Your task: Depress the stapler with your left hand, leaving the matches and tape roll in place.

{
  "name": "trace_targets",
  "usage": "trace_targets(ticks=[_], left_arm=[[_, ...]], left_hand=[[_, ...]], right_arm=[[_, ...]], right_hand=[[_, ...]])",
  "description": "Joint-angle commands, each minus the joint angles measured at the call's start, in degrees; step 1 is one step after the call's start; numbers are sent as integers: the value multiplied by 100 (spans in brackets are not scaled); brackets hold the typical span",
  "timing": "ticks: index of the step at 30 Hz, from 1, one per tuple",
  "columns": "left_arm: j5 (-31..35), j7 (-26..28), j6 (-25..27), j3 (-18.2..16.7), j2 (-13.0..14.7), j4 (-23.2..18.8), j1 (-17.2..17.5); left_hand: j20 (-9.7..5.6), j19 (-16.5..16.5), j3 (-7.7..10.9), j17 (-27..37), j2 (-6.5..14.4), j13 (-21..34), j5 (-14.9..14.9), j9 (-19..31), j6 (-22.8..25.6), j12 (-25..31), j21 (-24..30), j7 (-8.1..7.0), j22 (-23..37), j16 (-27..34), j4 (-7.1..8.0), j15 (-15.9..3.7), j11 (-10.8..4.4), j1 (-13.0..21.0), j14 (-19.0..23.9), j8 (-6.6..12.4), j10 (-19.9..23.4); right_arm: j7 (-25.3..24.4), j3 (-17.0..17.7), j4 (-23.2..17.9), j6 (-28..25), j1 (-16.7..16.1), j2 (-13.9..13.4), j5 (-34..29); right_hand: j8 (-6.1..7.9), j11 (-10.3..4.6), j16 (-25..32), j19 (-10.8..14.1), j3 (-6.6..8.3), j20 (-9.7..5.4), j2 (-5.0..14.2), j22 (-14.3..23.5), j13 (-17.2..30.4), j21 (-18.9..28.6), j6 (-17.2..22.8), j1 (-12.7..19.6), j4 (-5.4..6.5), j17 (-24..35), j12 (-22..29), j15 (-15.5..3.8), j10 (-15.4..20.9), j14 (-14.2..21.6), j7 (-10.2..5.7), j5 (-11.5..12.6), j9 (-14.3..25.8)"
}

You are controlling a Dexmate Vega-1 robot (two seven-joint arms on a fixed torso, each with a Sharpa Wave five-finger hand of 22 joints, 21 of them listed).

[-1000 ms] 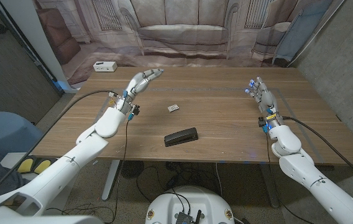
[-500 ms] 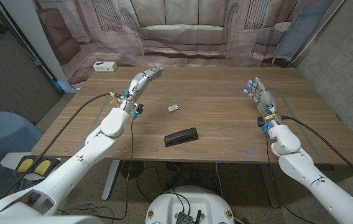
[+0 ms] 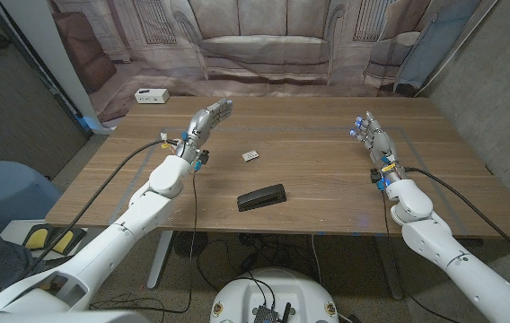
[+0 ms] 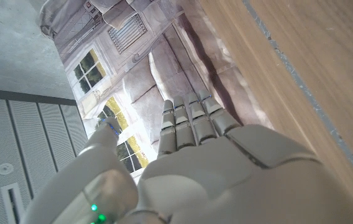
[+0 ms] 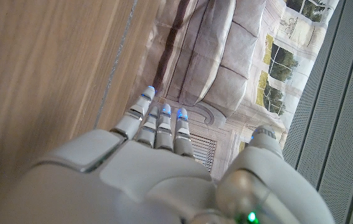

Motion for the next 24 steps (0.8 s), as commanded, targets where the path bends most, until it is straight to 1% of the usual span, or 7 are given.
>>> trace_targets(ticks=[1,7,12,13,17,21,24], left_arm=[[-369,-103,621,67,41,41,-147],[-405,-30,663,62,14,147,-165],[-442,19,657,40,5,226,-153],[-462,-36,648,44,18,255,-166],[-474,-136,498,55,3,399,-198],[-505,-169,426,45,7,435,-169],[-524,-139,408,22,22,389,-118]], left_hand=[[19,-124,-30,8,16,12,-2,9,-134,-16,3,17,22,-10,20,42,24,-76,-130,-37,-134],[-3,-275,-147,13,-163,11,-16,4,-342,-21,-4,-36,21,2,8,45,17,-204,-320,-28,-356],[-6,-315,-186,14,-222,11,-14,3,-385,-14,-4,-55,21,1,3,41,3,-242,-378,-24,-396],[0,-331,-212,14,-262,10,-11,2,-427,-18,1,-66,21,3,-2,48,19,-268,-413,-25,-451],[-35,-448,-267,14,-336,8,0,1,-548,-14,-12,-79,20,4,-10,72,24,-328,-521,-26,-558],[-145,-461,-295,14,-376,6,5,0,-569,2,-2,-40,18,14,-17,85,8,-356,-550,-14,-571],[-171,-469,-307,13,-393,5,8,0,-583,8,1,-33,17,16,-20,85,25,-366,-563,-12,-576]], right_arm=[[66,-75,90,-138,82,-2,42],[112,-93,146,-168,108,15,102],[157,-131,161,-223,141,-14,92],[162,-136,163,-234,148,-14,97],[174,-142,184,-225,172,4,114],[194,-147,211,-214,197,28,142],[216,-159,223,-234,214,33,161]], right_hand=[[-18,-8,3,20,-29,-10,21,22,32,-16,14,-27,2,19,-15,26,14,-13,-16,26,9],[-26,-12,-11,-13,-41,-4,9,22,32,-29,-8,-40,4,19,-34,35,-30,-43,12,24,9],[-42,-17,-42,-93,-51,-4,4,23,32,-56,-55,-51,6,20,-52,49,-79,-123,14,24,7],[-47,-21,-54,-115,-55,-8,-1,23,32,-63,-71,-54,6,20,-57,45,-93,-154,-2,24,7],[-42,-23,-73,-211,-72,1,-18,24,30,-83,-81,-69,6,18,-59,21,-114,-216,-191,22,5],[-1,-45,-77,-239,-83,-18,-24,24,29,-84,21,-85,11,19,-59,-7,-121,-238,-173,21,6],[7,-52,-85,-248,-85,-24,-24,24,28,-83,44,-86,10,18,-67,-12,-147,-265,-168,22,7]])
